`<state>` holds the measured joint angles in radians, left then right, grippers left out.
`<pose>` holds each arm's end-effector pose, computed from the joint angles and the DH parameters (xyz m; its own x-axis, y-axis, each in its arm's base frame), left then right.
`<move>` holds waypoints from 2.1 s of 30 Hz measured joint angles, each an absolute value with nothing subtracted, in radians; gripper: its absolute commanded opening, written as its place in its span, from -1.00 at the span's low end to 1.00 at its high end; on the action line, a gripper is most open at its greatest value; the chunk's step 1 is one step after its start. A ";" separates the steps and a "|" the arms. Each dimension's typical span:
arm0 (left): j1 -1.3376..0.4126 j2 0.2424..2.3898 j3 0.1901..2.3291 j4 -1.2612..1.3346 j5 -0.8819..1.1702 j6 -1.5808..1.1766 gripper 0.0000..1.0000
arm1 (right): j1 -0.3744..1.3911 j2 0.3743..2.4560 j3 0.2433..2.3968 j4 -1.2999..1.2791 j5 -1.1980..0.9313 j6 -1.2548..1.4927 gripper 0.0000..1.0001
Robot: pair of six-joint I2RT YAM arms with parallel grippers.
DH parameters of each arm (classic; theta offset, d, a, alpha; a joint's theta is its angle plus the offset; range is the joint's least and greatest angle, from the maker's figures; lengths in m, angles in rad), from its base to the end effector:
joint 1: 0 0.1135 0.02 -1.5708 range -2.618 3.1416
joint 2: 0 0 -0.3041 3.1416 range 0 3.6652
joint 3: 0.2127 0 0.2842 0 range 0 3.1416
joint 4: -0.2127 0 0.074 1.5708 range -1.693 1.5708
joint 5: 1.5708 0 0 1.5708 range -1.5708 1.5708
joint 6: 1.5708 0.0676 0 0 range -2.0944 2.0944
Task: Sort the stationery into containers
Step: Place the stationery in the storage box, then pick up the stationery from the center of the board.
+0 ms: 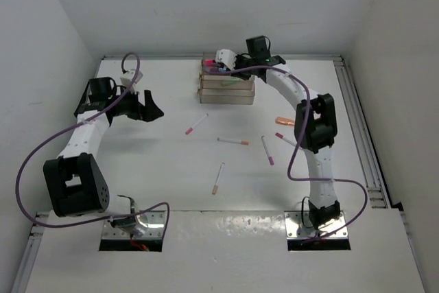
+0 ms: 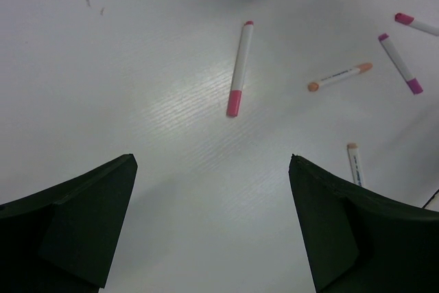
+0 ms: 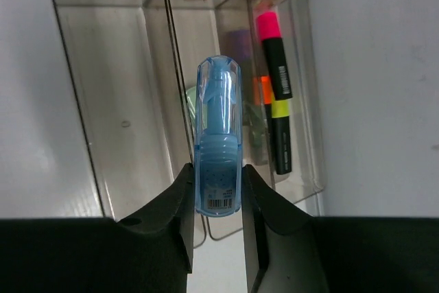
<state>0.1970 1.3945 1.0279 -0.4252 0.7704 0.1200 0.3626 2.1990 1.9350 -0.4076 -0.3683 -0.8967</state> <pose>0.3363 0.0191 0.2821 -0.6522 -0.0426 -0.7568 0.4205 0.8104 -0.4079 0.5429 0.2320 0.2597 0.1013 -0.7412 -0.6637 -0.8256 0.3096 -0.4718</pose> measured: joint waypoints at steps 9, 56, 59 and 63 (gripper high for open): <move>0.213 1.465 1.029 -0.387 0.788 0.084 1.00 | 0.341 2.371 2.003 -0.329 -0.331 -0.922 -0.77; 0.264 1.501 1.131 -0.543 0.947 0.208 1.00 | 0.003 2.127 1.531 -0.844 -0.418 -0.985 0.18; 0.264 1.501 1.131 -0.539 0.946 0.205 1.00 | 0.006 2.127 1.522 -0.823 -0.403 -0.993 0.15; 0.264 1.501 1.131 -0.536 0.946 0.202 1.00 | 0.015 2.127 1.488 -0.777 -0.368 -1.010 -0.07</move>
